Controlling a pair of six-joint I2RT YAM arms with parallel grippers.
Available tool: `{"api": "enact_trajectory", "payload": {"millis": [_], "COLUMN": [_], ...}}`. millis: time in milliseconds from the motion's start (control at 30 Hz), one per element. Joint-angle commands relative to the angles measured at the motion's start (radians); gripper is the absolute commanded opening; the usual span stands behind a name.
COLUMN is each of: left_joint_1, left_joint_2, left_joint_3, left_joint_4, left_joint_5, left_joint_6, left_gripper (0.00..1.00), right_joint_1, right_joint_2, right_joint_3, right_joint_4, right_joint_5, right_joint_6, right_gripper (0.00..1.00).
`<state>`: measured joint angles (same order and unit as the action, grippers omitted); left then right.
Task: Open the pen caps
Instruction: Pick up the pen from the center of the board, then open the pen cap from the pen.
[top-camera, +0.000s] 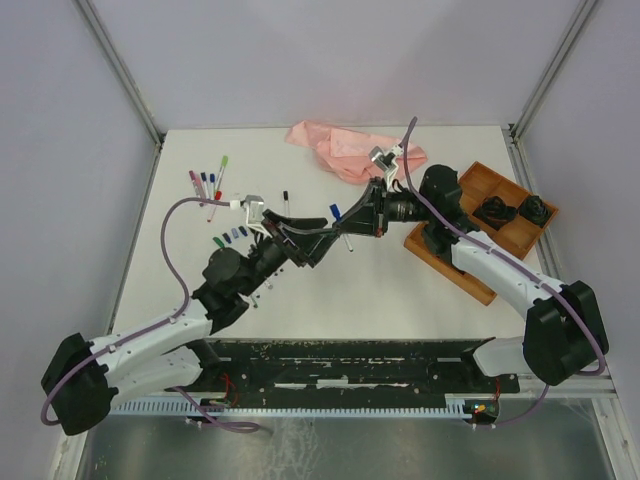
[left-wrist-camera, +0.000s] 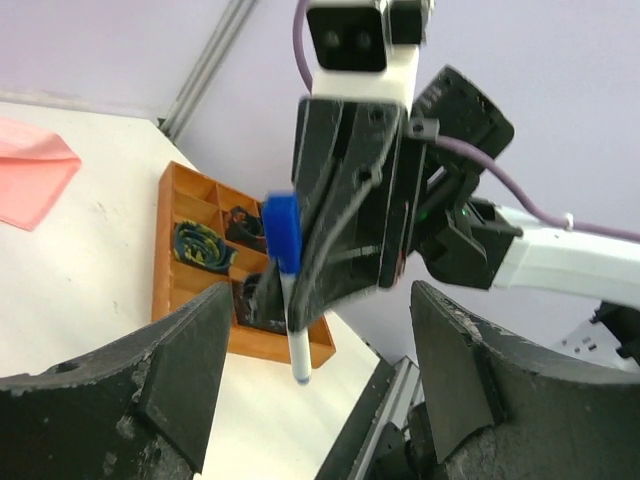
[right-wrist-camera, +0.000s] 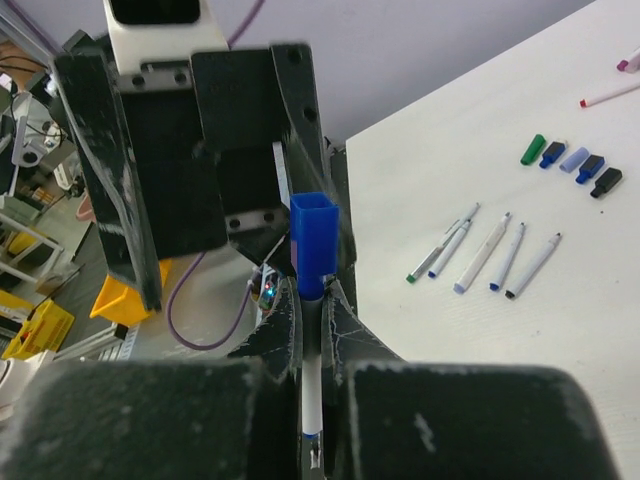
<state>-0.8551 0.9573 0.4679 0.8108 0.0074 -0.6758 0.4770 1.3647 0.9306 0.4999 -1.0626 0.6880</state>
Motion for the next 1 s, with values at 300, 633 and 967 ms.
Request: {"api": "enact_trajectory", "payload": {"millis": [300,633,967], "left_joint_1": [0.111,0.112,0.111], "left_joint_2": [0.029,0.107,0.119], "left_joint_3": [0.198,0.218,0.224], "left_joint_4": [-0.265,-0.217,-0.2], "left_joint_5": [0.084,0.147,0.161], "left_joint_6": [-0.049,-0.086,-0.087], "left_gripper": [0.63,0.38,0.09], "right_joint_1": [0.026,0.036,0.048], "right_joint_2": [-0.025,-0.018,-0.012], "right_joint_3": [0.057,0.071,0.083], "right_joint_4": [-0.118,-0.19,-0.241], "right_joint_5": [-0.021,-0.009,-0.004], "right_joint_6": [-0.127,-0.183,-0.222], "right_gripper": [0.0,0.0,0.01]}}
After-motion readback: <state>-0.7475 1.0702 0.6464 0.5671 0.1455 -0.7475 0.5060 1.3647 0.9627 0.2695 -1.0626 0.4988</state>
